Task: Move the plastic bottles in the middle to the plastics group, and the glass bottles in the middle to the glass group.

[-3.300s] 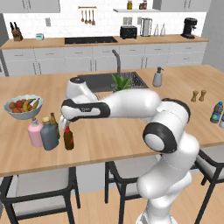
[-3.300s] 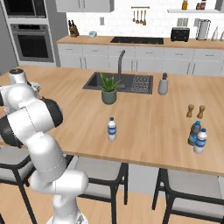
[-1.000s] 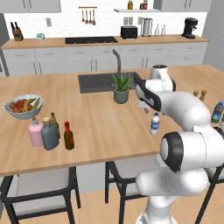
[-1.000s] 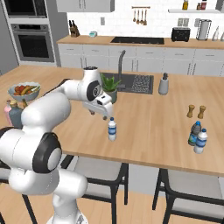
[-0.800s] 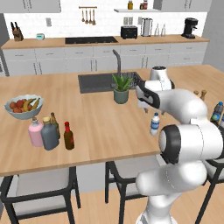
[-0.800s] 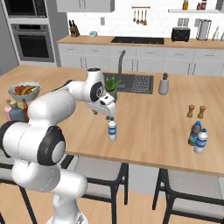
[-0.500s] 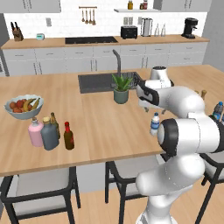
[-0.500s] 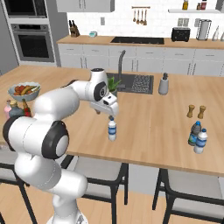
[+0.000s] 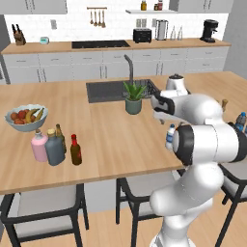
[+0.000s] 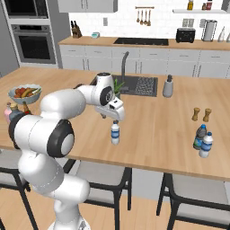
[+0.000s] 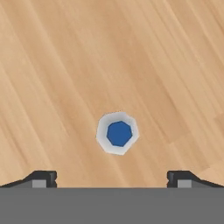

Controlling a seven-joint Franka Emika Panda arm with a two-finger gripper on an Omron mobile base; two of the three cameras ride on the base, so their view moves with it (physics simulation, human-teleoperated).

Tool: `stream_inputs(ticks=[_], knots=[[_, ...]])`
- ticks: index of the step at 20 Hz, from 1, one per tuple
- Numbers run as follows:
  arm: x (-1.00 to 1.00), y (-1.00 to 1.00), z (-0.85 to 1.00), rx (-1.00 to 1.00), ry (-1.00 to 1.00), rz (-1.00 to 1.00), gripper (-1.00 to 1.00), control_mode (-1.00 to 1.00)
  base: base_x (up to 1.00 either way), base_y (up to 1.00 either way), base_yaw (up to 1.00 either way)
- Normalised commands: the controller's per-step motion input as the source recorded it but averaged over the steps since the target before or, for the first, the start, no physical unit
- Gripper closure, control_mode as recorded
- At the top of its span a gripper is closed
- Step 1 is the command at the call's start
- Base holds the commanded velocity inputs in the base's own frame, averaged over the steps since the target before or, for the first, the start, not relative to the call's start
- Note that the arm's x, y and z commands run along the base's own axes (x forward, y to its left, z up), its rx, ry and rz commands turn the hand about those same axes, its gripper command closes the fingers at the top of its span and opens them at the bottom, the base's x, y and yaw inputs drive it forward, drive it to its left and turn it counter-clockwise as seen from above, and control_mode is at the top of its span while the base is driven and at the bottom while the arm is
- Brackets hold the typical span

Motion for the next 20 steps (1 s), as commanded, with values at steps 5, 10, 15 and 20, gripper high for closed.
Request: stream_inputs(ticks=[5, 10, 15, 20], knots=[[0.37, -0.12, -0.14, 0.00, 0.00, 0.00, -1.00, -1.00, 0.00, 0.00, 0.00], [0.27, -0.14, -0.05, 0.01, 0.00, 0.00, -1.00, -1.00, 0.00, 0.00, 0.00], [-0.03, -0.03, -0.07, 0.00, 0.00, 0.00, -1.00, -1.00, 0.00, 0.00, 0.00], [-0.08, 0.00, -0.13, 0.00, 0.00, 0.00, -1.00, -1.00, 0.00, 0.00, 0.00]])
